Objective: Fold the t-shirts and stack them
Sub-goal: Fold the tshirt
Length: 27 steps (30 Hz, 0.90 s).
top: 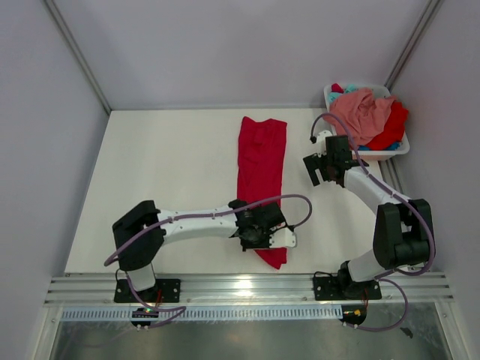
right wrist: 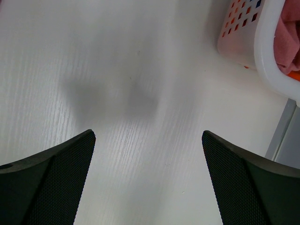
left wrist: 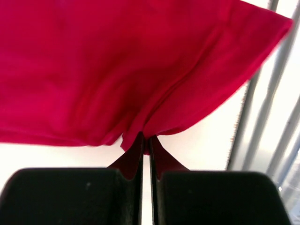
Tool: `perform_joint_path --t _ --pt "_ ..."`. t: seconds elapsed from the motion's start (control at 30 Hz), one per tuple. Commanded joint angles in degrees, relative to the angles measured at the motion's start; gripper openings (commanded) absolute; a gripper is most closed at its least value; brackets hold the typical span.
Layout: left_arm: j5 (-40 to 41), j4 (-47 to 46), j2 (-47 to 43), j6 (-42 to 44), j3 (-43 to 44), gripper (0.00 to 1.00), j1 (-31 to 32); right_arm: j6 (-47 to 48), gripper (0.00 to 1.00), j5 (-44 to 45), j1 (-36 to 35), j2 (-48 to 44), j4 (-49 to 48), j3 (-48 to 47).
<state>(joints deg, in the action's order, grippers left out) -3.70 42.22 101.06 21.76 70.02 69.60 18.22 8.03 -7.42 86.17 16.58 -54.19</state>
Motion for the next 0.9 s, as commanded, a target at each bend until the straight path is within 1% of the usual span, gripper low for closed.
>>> perform_joint_path --t 0.0,0.2,0.37,0.6,0.7,0.77,0.87 --pt "5.7 -2.0 -4.1 1.6 4.1 0.00 -1.9 0.9 0.99 -2.6 -0.1 -2.6 -0.1 0.3" --pt "9.9 -1.8 -7.2 2.0 8.9 0.00 -3.2 0.8 0.99 -3.6 -0.1 -2.0 0.6 0.1" --pt "13.2 -3.4 -8.7 2.8 10.8 0.00 -5.3 0.9 0.99 -3.9 0.0 -1.5 0.8 0.0" --pt "15.4 -5.7 -6.7 2.0 15.5 0.00 -10.4 1.2 0.99 -5.3 0.0 -1.8 1.6 0.1" --pt "16.9 -6.4 -4.9 1.8 17.3 0.00 -11.5 2.3 0.99 -7.7 -0.1 -2.7 2.8 0.0" --pt "17.2 -6.9 -4.3 1.7 18.2 0.00 -12.6 3.0 0.99 -12.6 -0.1 -3.2 5.9 -0.9" --pt "16.9 -7.8 -3.2 1.5 19.0 0.00 -14.1 3.8 0.99 -16.8 0.0 -5.3 8.0 -1.0"
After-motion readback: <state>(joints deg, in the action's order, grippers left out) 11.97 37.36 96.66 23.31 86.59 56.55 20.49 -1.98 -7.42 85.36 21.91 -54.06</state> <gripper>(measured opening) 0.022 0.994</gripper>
